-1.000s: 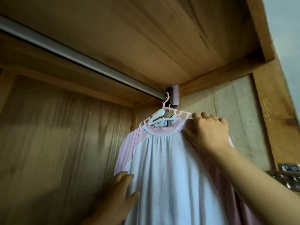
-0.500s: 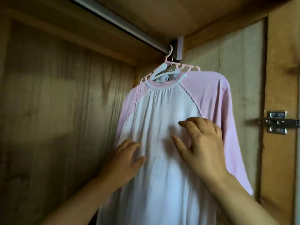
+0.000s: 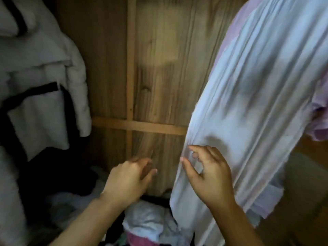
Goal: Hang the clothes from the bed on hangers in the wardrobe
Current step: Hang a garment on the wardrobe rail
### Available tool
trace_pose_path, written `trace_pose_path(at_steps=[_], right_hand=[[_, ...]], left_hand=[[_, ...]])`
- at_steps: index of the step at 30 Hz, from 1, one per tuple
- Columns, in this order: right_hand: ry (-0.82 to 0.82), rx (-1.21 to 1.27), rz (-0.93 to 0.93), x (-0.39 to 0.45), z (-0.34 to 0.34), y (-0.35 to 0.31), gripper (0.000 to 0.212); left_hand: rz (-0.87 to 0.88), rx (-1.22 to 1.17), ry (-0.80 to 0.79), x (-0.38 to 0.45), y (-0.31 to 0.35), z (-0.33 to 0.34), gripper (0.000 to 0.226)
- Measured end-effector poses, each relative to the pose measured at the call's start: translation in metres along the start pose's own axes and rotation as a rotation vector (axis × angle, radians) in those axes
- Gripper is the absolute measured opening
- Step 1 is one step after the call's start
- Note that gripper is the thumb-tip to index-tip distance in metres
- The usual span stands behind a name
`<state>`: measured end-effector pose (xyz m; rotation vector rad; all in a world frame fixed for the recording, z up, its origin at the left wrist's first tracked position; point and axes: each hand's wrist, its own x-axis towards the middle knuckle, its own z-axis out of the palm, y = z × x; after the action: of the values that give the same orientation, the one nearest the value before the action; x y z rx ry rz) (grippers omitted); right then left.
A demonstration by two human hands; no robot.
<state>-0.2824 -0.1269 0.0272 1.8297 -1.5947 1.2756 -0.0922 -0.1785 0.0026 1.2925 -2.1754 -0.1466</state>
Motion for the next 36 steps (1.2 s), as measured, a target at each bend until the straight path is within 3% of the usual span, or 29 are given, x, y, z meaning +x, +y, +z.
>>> trace_pose_path(at_steps=[3,9,20,23,26,30,36], right_hand=[[-0.14,0.143,-0.042,-0.043,0.018,-0.031,0.032],[-0.311,0.457,-0.185,-0.107,0.037,-0.117,0.033],[-0.658,0.932,-0.566,-0.226,0.03,-0.307,0.032],[-0.692,1.082,-0.754,-0.271,0.019,-0.372,0.032],[-0.755,1.22,-0.906,-0.313,0.004,-0.439,0.03],[-0.874,1.303,-1.055,-0.37,-0.022,-0.531,0.029],[-0.987,1.403,-1.214,-0.44,-0.052,-0.636,0.028]], left_hand=[[-0.188,0.041,-0.044,-0.083,-0.024,-0.006,0.059],[-0.51,0.131,-0.019,-0.221,-0.039,-0.052,0.031],[-1.064,0.33,0.123,-0.473,-0.034,-0.14,0.044],[-1.272,0.359,0.217,-0.554,-0.025,-0.154,0.063],[-1.47,0.417,0.337,-0.627,-0.012,-0.171,0.053],[-1.671,0.427,0.438,-0.71,0.008,-0.202,0.06],[-1.85,0.444,0.532,-0.811,0.017,-0.24,0.03]])
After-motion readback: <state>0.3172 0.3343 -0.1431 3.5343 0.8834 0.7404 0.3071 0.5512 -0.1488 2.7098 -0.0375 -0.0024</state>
